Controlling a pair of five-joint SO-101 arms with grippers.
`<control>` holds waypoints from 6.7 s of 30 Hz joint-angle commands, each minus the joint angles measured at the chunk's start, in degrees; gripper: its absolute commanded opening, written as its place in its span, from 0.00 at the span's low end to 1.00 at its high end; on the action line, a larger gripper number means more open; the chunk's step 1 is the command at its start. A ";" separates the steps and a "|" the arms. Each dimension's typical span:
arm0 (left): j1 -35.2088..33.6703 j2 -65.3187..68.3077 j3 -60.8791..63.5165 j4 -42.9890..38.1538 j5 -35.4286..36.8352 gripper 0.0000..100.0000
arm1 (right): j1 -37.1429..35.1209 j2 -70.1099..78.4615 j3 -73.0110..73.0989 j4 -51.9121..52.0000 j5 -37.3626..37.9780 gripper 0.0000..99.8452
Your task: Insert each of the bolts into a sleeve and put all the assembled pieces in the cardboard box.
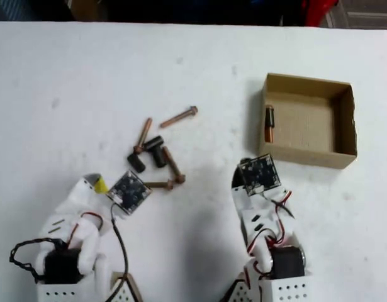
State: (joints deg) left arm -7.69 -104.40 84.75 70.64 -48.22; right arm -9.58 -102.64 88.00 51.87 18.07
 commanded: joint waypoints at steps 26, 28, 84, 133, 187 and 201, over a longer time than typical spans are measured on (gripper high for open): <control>9.71 56.66 -39.82 -0.88 3.08 0.02 | 2.95 -0.57 3.16 -5.49 -5.19 0.02; 10.95 60.09 -42.29 -0.88 3.08 0.02 | 2.95 -0.57 3.16 -5.41 -5.10 0.02; 23.96 105.80 -58.46 -6.51 -14.24 0.15 | 11.30 -0.66 2.90 -5.58 -4.66 0.02; 24.66 99.65 -70.68 1.23 5.27 0.02 | 6.02 -0.66 3.25 -5.58 -5.19 0.02; 17.80 41.71 -45.71 -11.96 57.23 0.02 | -24.57 -0.66 8.88 -28.26 -14.51 0.02; 25.63 41.36 -45.63 -26.46 57.05 0.02 | -29.93 -0.66 8.88 -31.25 -14.59 0.02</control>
State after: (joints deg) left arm 16.57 -61.76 39.38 49.71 8.40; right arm -38.95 -102.64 96.35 22.33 4.09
